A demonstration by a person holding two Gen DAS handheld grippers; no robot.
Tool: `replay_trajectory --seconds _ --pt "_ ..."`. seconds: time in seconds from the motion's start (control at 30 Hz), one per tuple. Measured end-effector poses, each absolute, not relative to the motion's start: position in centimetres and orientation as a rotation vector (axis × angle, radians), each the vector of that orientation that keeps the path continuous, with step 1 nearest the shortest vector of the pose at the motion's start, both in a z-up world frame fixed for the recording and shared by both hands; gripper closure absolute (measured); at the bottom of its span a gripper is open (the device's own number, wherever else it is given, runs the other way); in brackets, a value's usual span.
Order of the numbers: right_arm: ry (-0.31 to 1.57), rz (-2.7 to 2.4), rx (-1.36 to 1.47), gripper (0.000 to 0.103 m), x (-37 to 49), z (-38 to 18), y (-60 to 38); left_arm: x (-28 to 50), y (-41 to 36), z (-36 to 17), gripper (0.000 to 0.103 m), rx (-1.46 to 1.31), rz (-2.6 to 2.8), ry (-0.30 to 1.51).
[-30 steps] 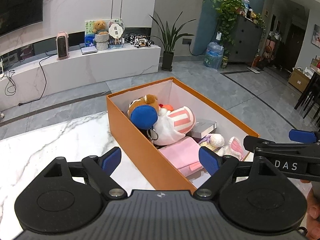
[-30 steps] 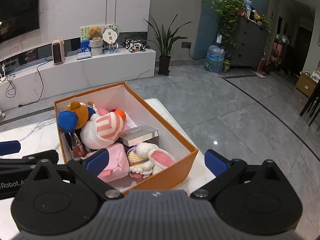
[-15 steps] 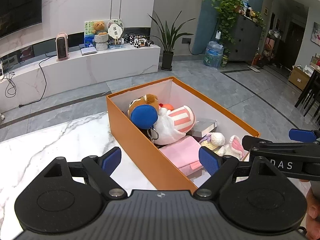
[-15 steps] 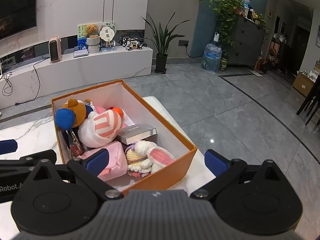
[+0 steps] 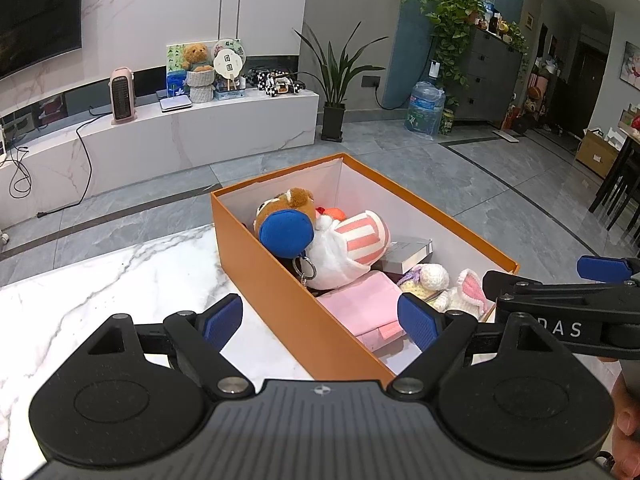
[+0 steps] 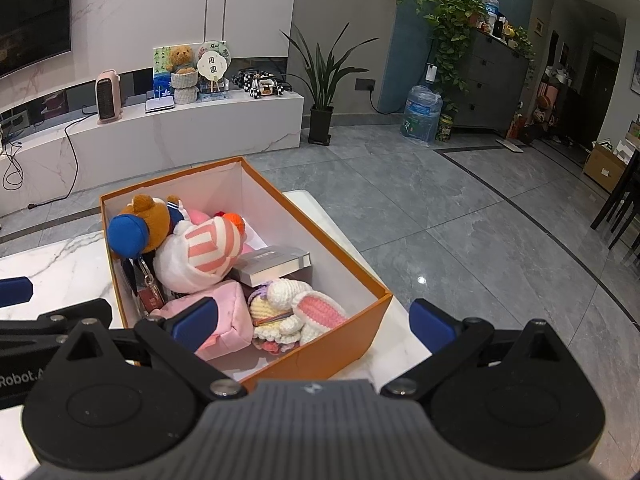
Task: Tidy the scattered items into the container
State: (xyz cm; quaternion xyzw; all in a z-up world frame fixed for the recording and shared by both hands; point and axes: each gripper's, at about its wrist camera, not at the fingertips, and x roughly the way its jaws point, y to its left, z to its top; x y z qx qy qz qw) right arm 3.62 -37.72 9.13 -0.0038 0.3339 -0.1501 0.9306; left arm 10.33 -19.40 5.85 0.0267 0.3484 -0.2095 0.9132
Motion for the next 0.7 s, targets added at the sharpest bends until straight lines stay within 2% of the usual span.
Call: replay_trajectory --seconds 0.7 --pt "0.685 -0.317 -0.012 0.001 3.66 9.11 -37.69 10.26 -19.51 5.78 0.003 0.058 -0.431 0.718"
